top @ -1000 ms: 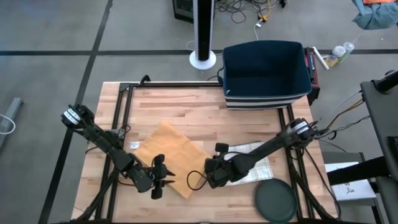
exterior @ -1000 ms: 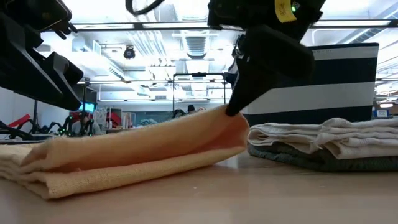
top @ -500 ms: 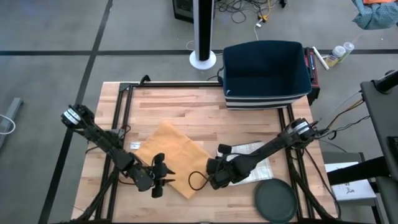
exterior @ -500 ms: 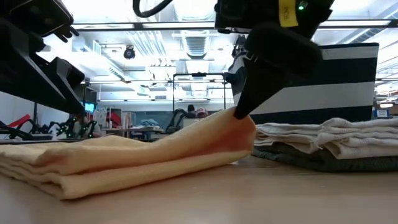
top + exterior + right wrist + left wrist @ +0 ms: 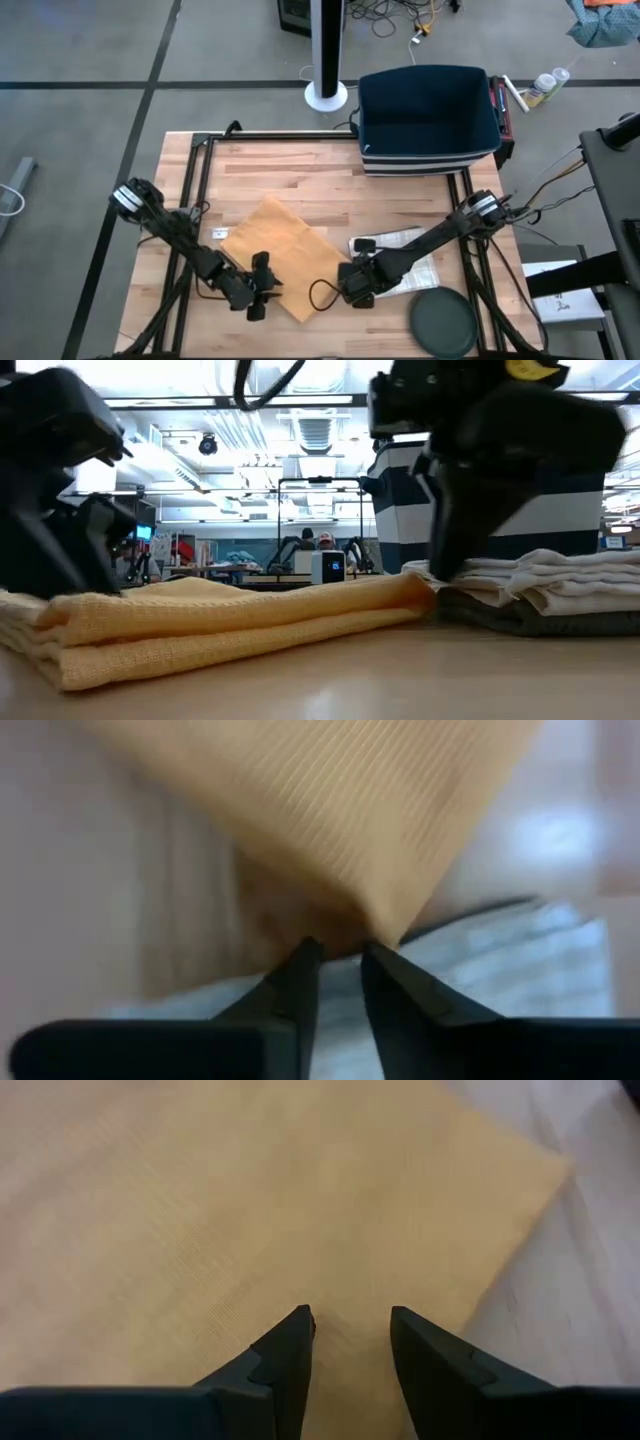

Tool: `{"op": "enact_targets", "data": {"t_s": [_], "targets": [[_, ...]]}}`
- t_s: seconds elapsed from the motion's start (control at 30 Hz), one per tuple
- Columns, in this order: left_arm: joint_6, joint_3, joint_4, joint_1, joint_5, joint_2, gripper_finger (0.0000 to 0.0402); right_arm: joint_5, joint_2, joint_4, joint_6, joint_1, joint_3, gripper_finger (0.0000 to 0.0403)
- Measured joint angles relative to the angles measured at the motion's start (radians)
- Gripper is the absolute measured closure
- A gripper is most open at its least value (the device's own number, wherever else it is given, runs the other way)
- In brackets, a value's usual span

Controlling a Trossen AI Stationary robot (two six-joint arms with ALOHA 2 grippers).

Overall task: Fold kitchen towel into neat rectangle
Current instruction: Fold the orange towel

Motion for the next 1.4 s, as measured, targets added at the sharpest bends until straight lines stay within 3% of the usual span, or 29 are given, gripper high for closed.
{"op": "enact_targets", "data": {"t_s": [0.1, 0.23, 0.4, 0.63, 0.8, 0.97, 1.2, 1.4], "targets": [[0.000, 0.000, -0.033, -0.005, 0.031, 0.002, 0.0269, 0.007, -0.016, -0.003, 0.053, 0.000, 0.015, 0.0295], [0.000, 0.003, -0.128, -0.010, 0.043, -0.017, 0.0269, 0.130, -0.030, 0.058, 0.051, -0.001, 0.031, 0.0290], [0.000, 0.002, -0.210, -0.026, 0.063, -0.051, 0.0262, 0.135, -0.004, 0.195, 0.020, -0.021, 0.019, 0.0310], [-0.026, -0.002, -0.316, -0.044, 0.055, -0.110, 0.0258, 0.108, 0.074, 0.215, 0.034, -0.050, 0.016, 0.0348], [-0.002, 0.000, -0.257, -0.046, 0.008, -0.141, 0.0262, 0.059, 0.092, 0.167, 0.035, -0.048, 0.012, 0.0369], [0.118, 0.024, -0.126, -0.030, -0.061, -0.130, 0.0256, 0.062, 0.091, 0.122, 0.033, -0.048, 0.023, 0.0382], [0.175, 0.047, -0.020, -0.002, -0.033, -0.075, 0.0261, 0.066, 0.077, 0.043, 0.003, -0.046, 0.144, 0.0396], [0.163, 0.052, 0.015, -0.004, -0.010, -0.013, 0.0271, 0.059, 0.115, 0.067, -0.018, -0.050, 0.142, 0.0402]]}}
